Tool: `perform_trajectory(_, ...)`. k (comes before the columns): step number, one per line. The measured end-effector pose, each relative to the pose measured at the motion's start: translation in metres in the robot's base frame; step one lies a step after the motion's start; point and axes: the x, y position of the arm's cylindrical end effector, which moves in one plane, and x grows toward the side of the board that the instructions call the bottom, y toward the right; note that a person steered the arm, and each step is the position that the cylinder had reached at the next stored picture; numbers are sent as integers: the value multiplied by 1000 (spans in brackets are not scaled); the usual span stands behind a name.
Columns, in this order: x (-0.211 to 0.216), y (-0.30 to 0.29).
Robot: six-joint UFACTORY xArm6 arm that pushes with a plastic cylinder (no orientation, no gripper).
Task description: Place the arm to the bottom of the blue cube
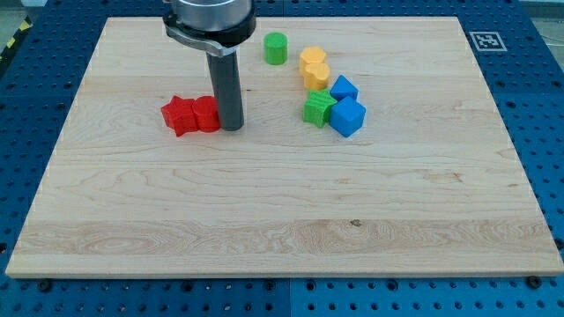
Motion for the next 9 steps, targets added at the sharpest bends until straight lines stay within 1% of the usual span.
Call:
perform_trajectory(2, 0, -10)
perform_trajectory(4, 0, 29)
perform_trajectory(8, -1, 29)
perform_trajectory(9, 15, 56)
